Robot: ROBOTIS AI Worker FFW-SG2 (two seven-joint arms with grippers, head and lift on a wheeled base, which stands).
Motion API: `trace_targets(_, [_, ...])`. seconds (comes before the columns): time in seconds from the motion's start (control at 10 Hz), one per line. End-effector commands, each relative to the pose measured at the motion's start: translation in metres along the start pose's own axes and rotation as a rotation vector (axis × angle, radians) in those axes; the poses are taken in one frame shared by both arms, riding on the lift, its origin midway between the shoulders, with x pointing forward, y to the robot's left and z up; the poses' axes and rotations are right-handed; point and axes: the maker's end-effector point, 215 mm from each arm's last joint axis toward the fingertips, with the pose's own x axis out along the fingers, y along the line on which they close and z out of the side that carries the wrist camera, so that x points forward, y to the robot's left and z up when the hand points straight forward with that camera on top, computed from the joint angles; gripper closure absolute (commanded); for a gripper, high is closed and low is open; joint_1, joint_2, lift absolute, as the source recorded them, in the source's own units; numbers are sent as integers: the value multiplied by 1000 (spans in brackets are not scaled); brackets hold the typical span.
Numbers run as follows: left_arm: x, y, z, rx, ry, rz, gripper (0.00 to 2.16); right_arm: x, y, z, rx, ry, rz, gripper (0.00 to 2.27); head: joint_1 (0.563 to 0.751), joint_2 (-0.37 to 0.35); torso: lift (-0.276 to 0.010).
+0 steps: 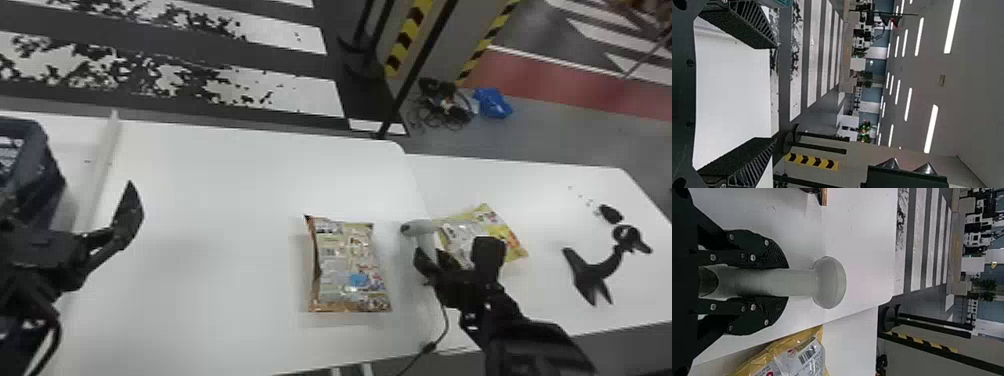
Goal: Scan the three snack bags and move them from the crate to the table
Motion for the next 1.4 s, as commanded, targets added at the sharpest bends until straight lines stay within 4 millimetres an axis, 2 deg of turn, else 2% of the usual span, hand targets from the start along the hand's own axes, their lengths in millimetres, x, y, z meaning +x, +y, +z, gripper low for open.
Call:
trace_targets(0.0, [-1, -2, 3, 0, -4, -2, 26, -1, 1, 4, 5, -9, 6, -2, 695, -350, -62])
trace_targets(0.1, [-2, -2, 5, 1, -8, -2, 26, -6, 2, 12, 20, -31, 4, 16, 695, -350, -62])
trace_targets(0.2, [-3, -1, 7, 4, -10, 0, 26, -17, 6, 29, 32, -72, 2, 53, 695, -350, -62])
trace_targets(0.3, [-4, -1, 7, 4, -10, 1, 26, -33, 18, 50, 44, -117, 31, 53, 695, -350, -62])
trace_targets(0.4, [-5, -1, 6, 5, -7, 1, 26, -48, 43, 64, 52, -121, 114, 56, 695, -350, -62])
trace_targets(0.5, [-6, -2, 6, 4, -8, -1, 26, -59, 70, 65, 93, -65, 244, 60, 695, -343, -62])
trace_targets(0.6, [-7, -2, 7, 3, -9, -1, 26, -71, 105, 47, 198, 91, 423, 76, 695, -308, -62])
trace_targets(0.7, [-7, -2, 7, 4, -8, -1, 26, -80, 128, 41, 271, 180, 536, 76, 695, -266, -62])
trace_targets(0.8, [-8, -2, 8, 6, -11, -3, 26, -84, 137, 42, 288, 211, 590, 76, 695, -232, -62])
trace_targets(1.0, [-10, -2, 7, 8, -7, -4, 26, -78, 147, 38, 315, 245, 650, 76, 695, -212, -62])
trace_targets(1.1, [-10, -3, 8, 9, -8, -5, 26, -69, 148, 34, 298, 250, 656, 83, 695, -205, -62])
trace_targets(1.3, [-8, -7, 6, 20, -2, -13, 26, -56, 136, 23, 261, 259, 616, 83, 695, -204, -62])
